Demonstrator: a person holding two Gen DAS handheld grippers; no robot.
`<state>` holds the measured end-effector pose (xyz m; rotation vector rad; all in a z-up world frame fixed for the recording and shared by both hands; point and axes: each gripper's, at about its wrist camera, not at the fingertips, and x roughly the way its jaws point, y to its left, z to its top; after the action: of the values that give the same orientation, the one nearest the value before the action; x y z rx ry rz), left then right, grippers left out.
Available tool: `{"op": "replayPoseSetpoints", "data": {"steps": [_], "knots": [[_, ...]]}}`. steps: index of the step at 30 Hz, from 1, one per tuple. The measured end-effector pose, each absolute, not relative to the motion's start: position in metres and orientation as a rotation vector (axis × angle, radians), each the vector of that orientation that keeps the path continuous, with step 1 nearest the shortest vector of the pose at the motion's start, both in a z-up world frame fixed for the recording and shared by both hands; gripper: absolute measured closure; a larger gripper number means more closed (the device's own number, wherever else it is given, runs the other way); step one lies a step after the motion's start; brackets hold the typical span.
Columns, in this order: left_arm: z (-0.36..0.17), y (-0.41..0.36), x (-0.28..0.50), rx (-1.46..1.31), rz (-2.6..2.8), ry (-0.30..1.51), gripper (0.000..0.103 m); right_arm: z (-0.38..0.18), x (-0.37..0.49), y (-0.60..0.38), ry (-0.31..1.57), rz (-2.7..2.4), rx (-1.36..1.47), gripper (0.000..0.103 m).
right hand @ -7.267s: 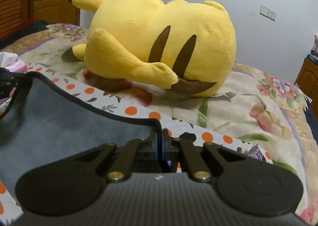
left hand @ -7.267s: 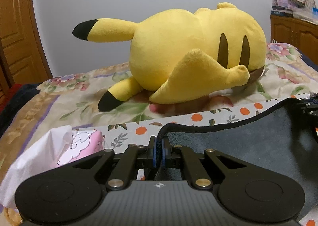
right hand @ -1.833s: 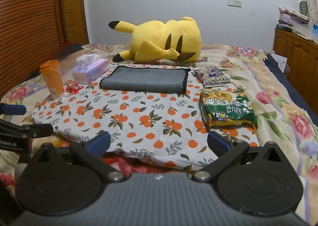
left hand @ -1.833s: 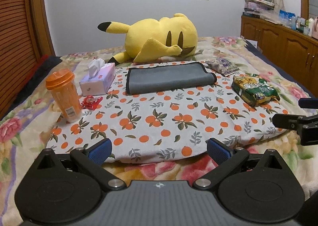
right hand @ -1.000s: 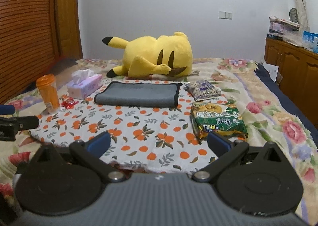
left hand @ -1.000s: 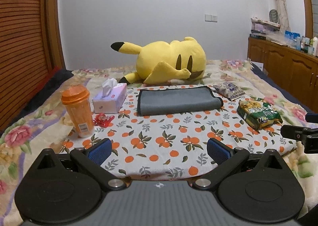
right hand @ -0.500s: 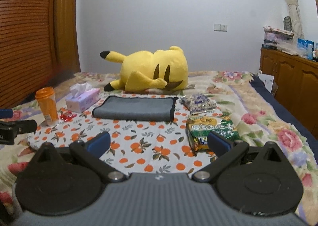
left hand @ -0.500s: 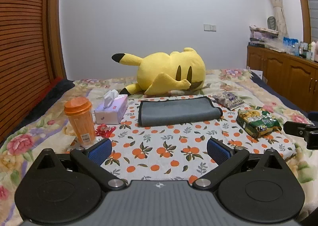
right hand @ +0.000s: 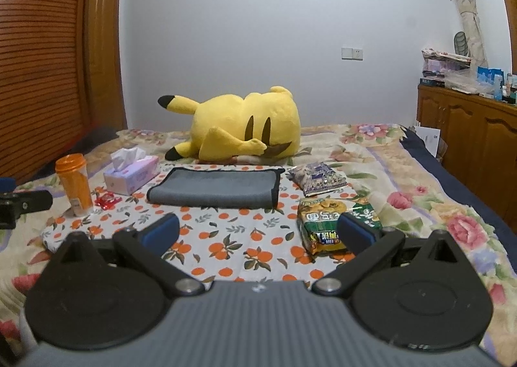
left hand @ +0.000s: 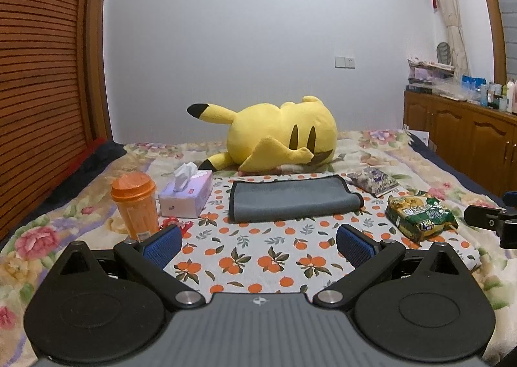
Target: Fold towel
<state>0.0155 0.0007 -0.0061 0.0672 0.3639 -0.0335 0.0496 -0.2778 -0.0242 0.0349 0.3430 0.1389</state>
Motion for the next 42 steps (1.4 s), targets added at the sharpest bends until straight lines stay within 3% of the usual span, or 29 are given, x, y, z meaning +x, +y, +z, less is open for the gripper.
{"op": "replayPoseSetpoints", "data": {"steps": [42], "knots": [[-0.0066,0.0008,0.0157,0.074,-0.032,0.364,0.000,-0.0228,0.0475,-0.2788,0.324,0.130,0.031,0.000]]}}
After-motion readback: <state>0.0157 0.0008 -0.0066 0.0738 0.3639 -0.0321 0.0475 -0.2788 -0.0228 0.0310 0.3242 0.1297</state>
